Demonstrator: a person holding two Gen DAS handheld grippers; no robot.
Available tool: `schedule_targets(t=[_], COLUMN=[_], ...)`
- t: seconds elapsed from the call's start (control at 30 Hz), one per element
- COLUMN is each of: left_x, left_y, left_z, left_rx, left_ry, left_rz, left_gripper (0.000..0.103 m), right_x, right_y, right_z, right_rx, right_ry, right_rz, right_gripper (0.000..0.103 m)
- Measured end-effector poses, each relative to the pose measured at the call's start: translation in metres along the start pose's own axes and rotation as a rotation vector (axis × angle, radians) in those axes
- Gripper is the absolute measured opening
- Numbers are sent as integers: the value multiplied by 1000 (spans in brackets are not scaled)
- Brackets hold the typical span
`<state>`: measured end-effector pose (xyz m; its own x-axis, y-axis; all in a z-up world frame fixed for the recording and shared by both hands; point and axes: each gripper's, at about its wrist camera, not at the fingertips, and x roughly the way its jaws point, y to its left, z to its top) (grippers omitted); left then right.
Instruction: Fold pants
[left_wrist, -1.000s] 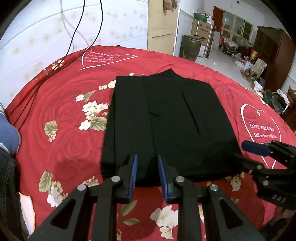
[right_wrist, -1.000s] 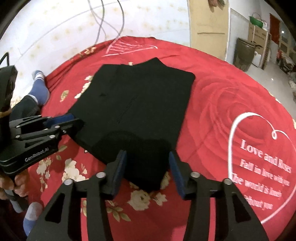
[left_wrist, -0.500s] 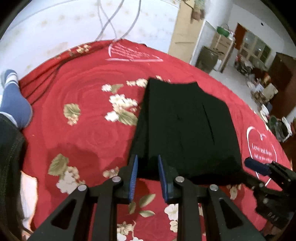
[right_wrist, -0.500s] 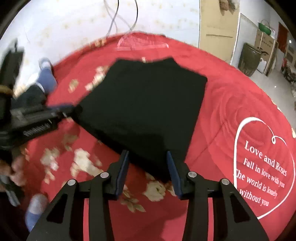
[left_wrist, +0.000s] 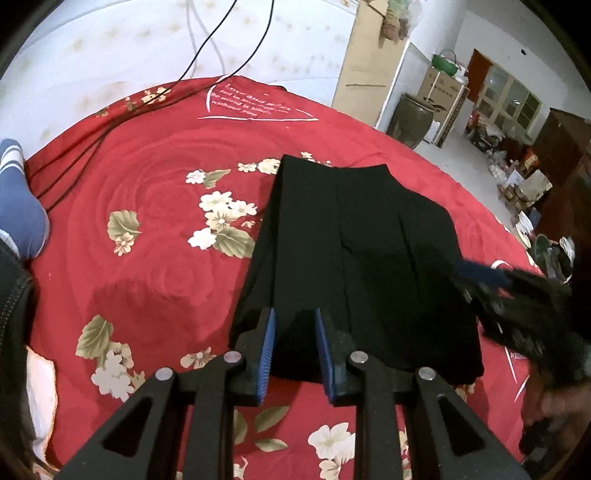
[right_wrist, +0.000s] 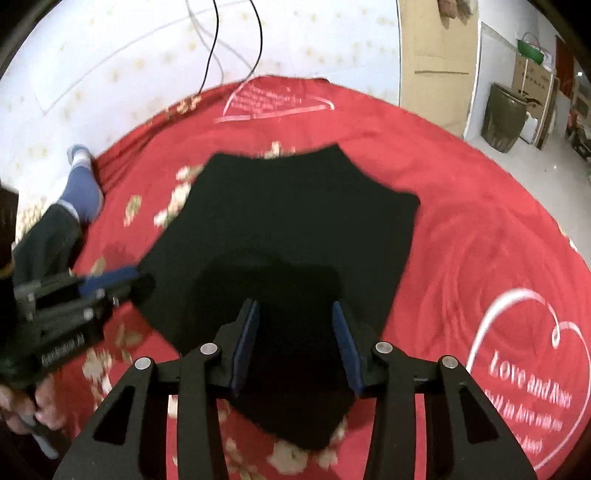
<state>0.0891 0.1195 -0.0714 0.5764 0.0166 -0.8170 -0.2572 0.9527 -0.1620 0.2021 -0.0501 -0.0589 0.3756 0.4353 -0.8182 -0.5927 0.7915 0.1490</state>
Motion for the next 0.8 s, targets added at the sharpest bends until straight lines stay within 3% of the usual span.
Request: schedule_targets(t=[0.2, 0.37, 0.6, 0.7, 0.8], left_x=[7, 10, -20, -36, -29], left_y=[4, 3, -7, -21, -33], left_z=[1, 1, 0, -7, -17], left_rx=[-16, -12, 23, 73, 106], left_ry=[8, -1, -47, -58, 2], left_rz=[-10, -1, 44, 17, 10], left_gripper=[26, 26, 26, 26, 26], right_x=[41, 28, -29, -37, -33], right_y=[-21, -37, -22, -8, -3], right_z=[39, 49, -17, -48, -68], right_rx=[-16, 34, 131, 141, 138], right_ry=[32, -10, -54, -15, 50], right_rz=[-34, -62, 9, -1, -11], right_gripper=[42, 42, 42, 42, 42])
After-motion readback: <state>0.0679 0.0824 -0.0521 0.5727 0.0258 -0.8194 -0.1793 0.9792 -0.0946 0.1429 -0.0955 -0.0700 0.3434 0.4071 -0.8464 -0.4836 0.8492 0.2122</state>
